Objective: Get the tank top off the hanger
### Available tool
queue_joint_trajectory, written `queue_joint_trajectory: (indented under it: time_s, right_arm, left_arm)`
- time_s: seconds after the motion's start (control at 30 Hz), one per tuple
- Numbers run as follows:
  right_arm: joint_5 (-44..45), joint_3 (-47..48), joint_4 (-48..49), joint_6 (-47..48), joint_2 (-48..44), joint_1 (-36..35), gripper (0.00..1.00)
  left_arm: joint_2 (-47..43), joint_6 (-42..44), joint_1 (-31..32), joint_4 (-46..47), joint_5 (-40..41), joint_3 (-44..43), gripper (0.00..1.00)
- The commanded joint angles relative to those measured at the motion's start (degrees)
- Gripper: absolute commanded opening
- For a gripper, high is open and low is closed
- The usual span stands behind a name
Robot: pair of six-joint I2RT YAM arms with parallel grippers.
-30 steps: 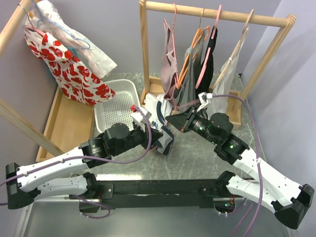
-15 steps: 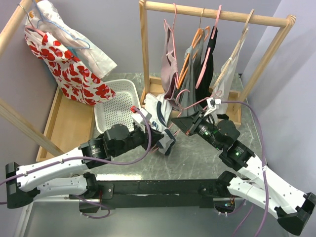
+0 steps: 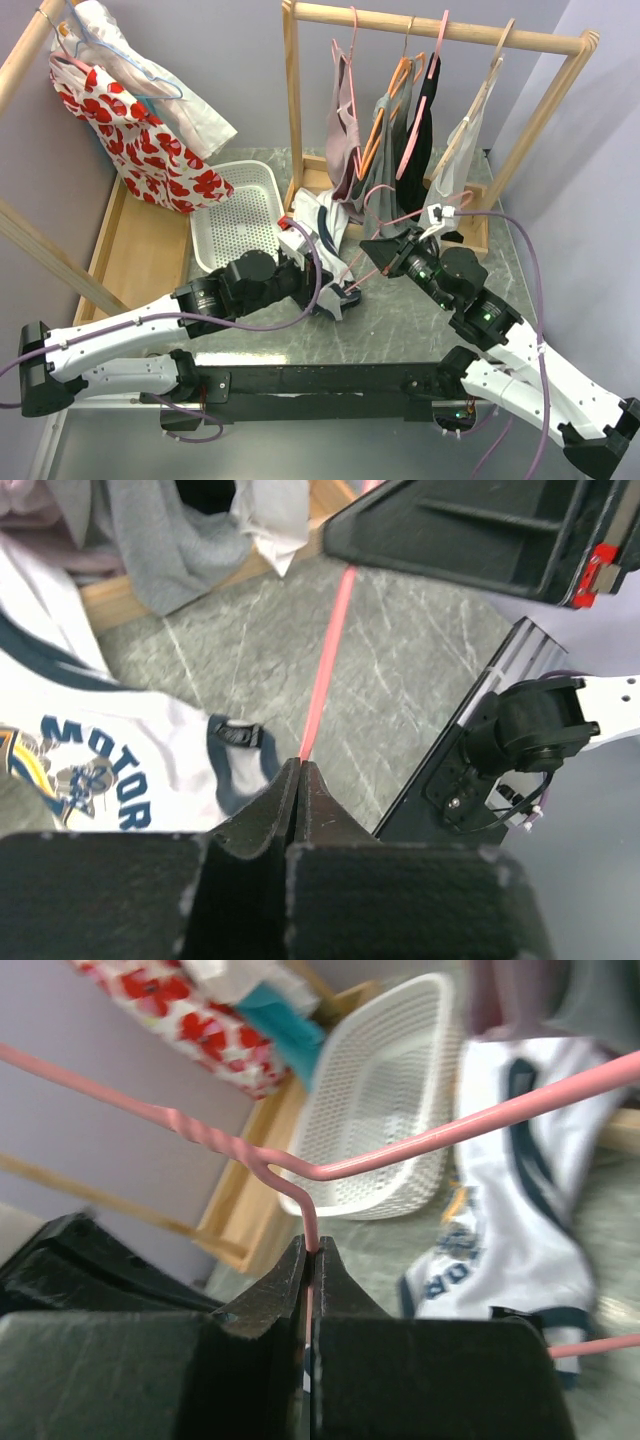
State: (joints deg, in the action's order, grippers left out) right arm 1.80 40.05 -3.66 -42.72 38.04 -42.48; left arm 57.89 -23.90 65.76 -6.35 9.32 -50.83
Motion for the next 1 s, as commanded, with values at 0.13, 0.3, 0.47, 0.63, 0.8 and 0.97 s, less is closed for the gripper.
queue_joint_trajectory:
  time_s: [0.13,0.3,0.47,0.63,0.8,0.97]
  right_arm:
    - [15.24,4.15,-9.17,5.27,-5.61,0.20,0.00]
    - [15.86,4.42,-9.96,5.28,-5.08,0.20,0.00]
    - [15.16,4.16,-9.52,4.75,-4.56,0.20,0.00]
    - [18.31,5.29,-11.89,4.93,-4.82,0.29,0.00]
    - [24.56,6.62,-17.34,5.27,-6.22,0.12,0.00]
    - [27.90,7.84,-21.47,5.81,-9.03,0.20,0.00]
  left_arm:
    - [-4.36,-1.59,-0.01,0.72,-1.66,3.27,0.36]
    - [-4.54,-2.20,-0.10,0.29,-8.69,6.17,0.47]
    - [-3.49,-3.61,-0.10,2.65,-11.35,9.78,0.48]
    - [1.16,-6.16,-0.02,1.61,-7.41,11.63,0.47]
    - [9.33,-8.61,-0.10,2.13,1.03,10.76,0.58]
    - [21.46,-10.19,-0.10,3.88,15.85,4.00,0.74]
